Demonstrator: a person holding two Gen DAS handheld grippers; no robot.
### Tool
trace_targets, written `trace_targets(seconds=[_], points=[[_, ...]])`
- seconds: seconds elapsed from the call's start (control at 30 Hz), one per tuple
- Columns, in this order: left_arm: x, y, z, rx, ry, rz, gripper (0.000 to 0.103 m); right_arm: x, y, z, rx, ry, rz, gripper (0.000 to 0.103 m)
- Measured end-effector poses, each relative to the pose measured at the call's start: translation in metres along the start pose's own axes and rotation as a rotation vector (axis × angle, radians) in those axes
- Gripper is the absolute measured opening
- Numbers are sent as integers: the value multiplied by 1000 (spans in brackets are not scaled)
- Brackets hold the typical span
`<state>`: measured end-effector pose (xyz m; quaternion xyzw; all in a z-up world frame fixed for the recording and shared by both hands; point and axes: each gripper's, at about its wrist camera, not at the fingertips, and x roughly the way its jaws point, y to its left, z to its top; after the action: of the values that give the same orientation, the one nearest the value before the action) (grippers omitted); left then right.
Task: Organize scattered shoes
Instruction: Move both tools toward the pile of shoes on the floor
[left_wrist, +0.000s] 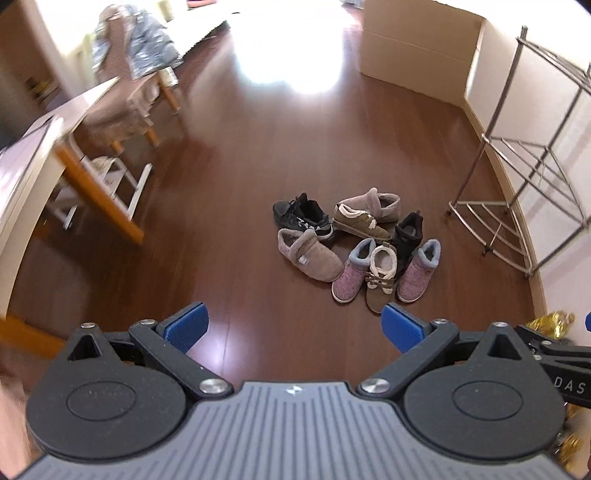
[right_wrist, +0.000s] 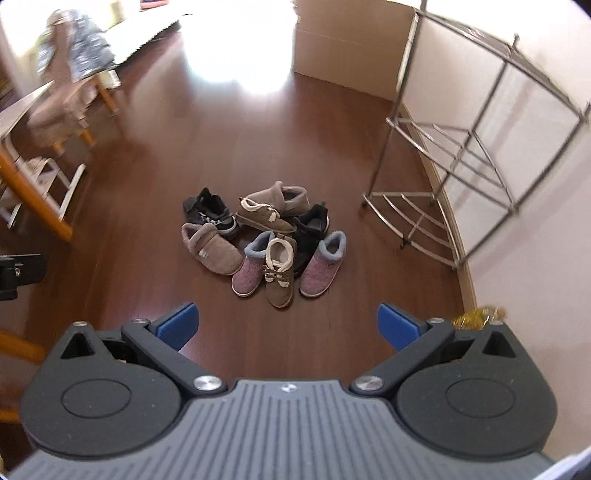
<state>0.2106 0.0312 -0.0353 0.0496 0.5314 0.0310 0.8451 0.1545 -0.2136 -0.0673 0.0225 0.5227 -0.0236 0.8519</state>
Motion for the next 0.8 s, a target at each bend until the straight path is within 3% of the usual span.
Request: trace_targets(seconds=[0.17, 0.23, 0.37, 0.5, 0.57, 0.63, 0.73, 0.8], points=[[56, 14, 9, 100, 33, -28, 102, 56, 15, -16, 96, 58, 21, 102], [109, 11, -4, 163, 96, -20, 102, 78, 21, -23, 135, 81, 29, 102], [196, -4, -34, 152, 202, -61, 102, 126, 27, -34, 203, 125, 39, 102], [309, -38, -86, 182, 260, -51, 102, 256, 11, -92, 231, 267, 68, 101], [369, -62, -112, 205, 273, -40, 102, 328, -4, -124, 229, 351, 93, 89], [426, -82, -132, 227, 249, -53, 102, 397, -25, -153, 257, 390, 110, 86], [509, -115, -154, 273, 204, -97, 102, 473, -45, -174, 293, 343, 98, 86], [559, -138, -163, 305, 159, -123, 101, 530, -73, -180, 291, 212, 84, 86]])
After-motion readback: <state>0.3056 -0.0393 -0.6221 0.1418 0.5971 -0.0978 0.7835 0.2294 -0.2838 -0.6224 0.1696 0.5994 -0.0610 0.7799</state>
